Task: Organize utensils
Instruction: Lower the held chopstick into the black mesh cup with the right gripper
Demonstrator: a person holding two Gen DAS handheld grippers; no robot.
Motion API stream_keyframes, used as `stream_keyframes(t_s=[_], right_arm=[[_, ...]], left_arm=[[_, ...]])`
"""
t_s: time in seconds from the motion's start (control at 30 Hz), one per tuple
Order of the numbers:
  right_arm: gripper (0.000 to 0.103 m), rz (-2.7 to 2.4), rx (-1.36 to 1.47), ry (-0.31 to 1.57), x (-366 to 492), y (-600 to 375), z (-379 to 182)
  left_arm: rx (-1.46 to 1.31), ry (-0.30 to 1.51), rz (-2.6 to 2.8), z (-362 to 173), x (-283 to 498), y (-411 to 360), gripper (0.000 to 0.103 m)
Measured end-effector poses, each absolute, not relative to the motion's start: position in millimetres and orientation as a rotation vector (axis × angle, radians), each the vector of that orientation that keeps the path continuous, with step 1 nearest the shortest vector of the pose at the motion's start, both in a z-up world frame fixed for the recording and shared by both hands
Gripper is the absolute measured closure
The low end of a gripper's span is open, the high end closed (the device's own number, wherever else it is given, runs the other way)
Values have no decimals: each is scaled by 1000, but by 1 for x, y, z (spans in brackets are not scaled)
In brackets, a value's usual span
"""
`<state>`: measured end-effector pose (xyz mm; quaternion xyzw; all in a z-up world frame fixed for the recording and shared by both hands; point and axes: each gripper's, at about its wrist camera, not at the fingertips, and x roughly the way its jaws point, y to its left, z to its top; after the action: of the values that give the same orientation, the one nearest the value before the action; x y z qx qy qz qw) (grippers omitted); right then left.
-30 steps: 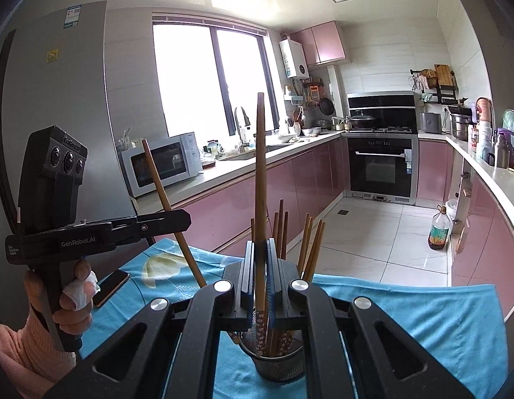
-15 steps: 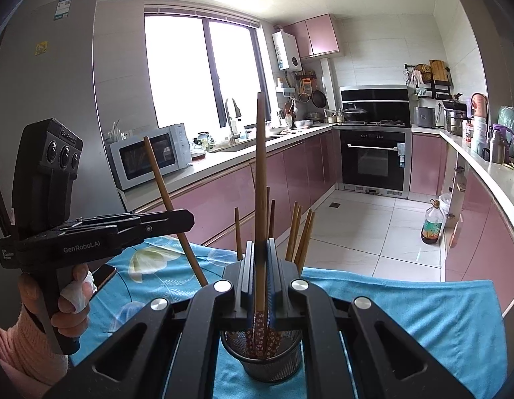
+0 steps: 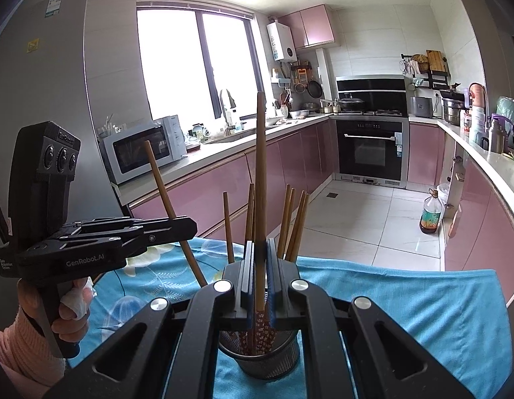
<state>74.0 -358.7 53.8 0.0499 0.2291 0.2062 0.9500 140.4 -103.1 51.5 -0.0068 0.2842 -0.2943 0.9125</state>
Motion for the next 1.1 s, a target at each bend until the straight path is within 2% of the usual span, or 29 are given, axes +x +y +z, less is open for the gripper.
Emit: stream_keyframes(t_s=[1.1], right_arm=[[97, 413, 117, 544, 91, -362, 30]], left_arm=[[41, 652, -591, 27, 162, -121, 96]])
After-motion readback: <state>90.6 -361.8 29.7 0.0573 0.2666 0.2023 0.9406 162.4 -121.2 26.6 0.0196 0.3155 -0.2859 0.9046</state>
